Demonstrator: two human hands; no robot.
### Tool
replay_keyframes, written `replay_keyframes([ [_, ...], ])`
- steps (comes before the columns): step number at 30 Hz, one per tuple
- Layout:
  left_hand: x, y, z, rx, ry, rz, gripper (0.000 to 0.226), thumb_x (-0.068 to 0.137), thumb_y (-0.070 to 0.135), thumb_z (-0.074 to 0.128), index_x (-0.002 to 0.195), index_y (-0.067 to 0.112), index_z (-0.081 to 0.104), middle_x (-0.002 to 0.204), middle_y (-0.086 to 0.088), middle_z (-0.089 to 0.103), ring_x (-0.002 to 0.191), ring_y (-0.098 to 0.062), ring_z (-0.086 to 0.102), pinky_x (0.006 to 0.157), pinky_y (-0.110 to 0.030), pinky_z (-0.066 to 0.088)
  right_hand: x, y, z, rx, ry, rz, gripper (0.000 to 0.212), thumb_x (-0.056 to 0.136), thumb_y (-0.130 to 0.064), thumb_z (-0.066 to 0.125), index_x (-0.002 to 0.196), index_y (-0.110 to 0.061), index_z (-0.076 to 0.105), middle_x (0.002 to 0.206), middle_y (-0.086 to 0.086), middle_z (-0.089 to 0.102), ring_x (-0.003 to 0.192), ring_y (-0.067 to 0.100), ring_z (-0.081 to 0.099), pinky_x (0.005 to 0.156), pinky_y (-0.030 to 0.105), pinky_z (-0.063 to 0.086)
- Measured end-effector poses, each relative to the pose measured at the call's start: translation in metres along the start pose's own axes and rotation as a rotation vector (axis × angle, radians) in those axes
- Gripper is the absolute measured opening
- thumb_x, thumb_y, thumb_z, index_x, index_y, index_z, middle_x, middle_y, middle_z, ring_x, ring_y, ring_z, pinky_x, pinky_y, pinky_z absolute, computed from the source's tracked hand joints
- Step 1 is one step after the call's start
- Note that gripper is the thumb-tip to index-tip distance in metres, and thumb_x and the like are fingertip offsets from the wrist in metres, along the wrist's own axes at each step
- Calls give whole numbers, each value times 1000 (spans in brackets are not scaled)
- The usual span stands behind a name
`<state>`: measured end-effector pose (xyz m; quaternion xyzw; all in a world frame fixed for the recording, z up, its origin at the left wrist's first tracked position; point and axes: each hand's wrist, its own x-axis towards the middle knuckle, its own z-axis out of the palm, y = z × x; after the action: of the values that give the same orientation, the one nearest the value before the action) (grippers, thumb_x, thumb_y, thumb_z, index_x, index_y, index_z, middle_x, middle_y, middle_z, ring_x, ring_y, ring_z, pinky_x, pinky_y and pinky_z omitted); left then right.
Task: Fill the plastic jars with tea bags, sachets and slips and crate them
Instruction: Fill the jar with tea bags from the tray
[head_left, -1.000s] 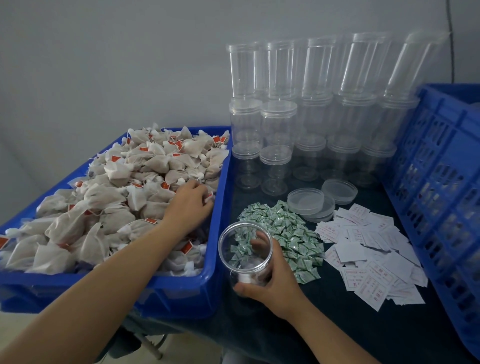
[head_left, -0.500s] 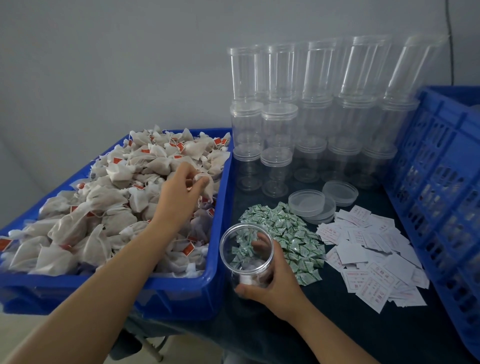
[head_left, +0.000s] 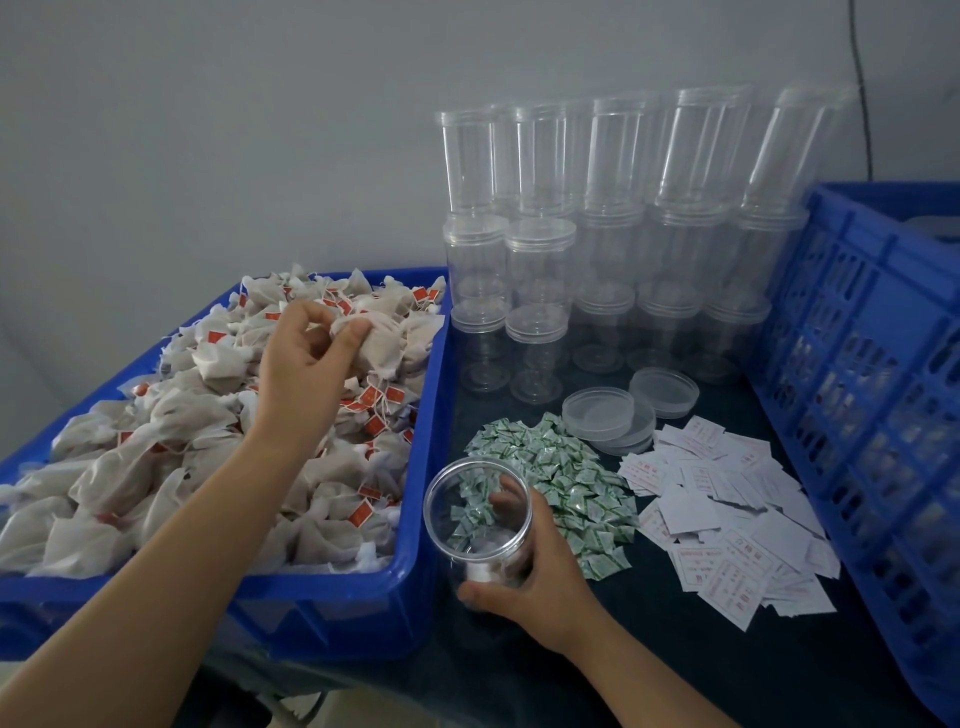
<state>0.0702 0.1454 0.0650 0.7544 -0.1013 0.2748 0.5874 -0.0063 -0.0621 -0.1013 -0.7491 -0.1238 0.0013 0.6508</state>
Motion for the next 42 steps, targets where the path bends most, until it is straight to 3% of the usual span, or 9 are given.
replay_keyframes([
  [5,-20,29,11,-6,-186,41,16,80,36,59,85,24,49,81,10,71,72,-8,69,58,-16,55,0,2,0,10,-2,3,98,50,-46,94,124,-74,36,127,-39,50,126,-8,50,93,15,50],
  [10,-44,35,20,1,-482,31,30,70,43,64,84,19,54,83,7,72,75,-9,69,63,-20,56,0,2,0,17,9,0,101,51,-42,95,132,-63,39,131,-29,53,127,2,55,100,29,52],
  [15,-56,28,25,251,-776,219,20,79,33,68,78,40,50,92,25,68,93,3,65,78,-17,54,0,1,0,29,6,-21,100,56,-34,94,141,-41,41,137,-8,56,122,10,60,99,39,55],
  [20,-55,24,29,595,-924,362,11,85,41,59,86,34,51,102,12,67,91,-2,61,81,-30,53,1,-1,-2,32,-12,-37,90,60,-25,95,133,-49,46,131,-10,62,118,17,64,94,46,57],
  [22,-56,22,30,691,-917,522,18,86,42,58,94,25,58,97,9,63,89,-8,59,76,-34,53,2,0,-1,40,-9,-32,88,61,-24,95,131,-46,47,129,-6,63,117,19,65,94,52,56],
  [27,-56,27,35,856,-1010,855,21,72,23,79,73,16,59,68,6,62,72,-16,59,49,-23,45,2,0,-2,32,-8,-28,90,59,-26,95,131,-49,46,128,-9,63,118,17,64,96,46,56],
  [34,-55,28,51,1165,-1200,703,17,97,22,46,111,17,54,93,-1,60,88,-19,56,57,-25,26,1,2,-3,22,-3,-3,95,55,-31,94,135,-39,44,128,-11,63,118,14,63,97,48,55],
  [39,-56,31,69,1367,-1370,638,14,94,11,50,106,14,53,66,5,33,57,-14,37,52,-27,28,2,1,-1,25,2,10,94,57,-28,94,134,-48,44,131,-11,61,122,18,61,92,55,56],
  [42,-57,26,79,1351,-1461,467,12,93,14,53,102,13,61,75,4,47,65,-14,43,51,-23,28,2,2,-1,21,2,35,95,56,-32,95,134,-46,43,130,-9,61,119,19,63,91,55,56],
])
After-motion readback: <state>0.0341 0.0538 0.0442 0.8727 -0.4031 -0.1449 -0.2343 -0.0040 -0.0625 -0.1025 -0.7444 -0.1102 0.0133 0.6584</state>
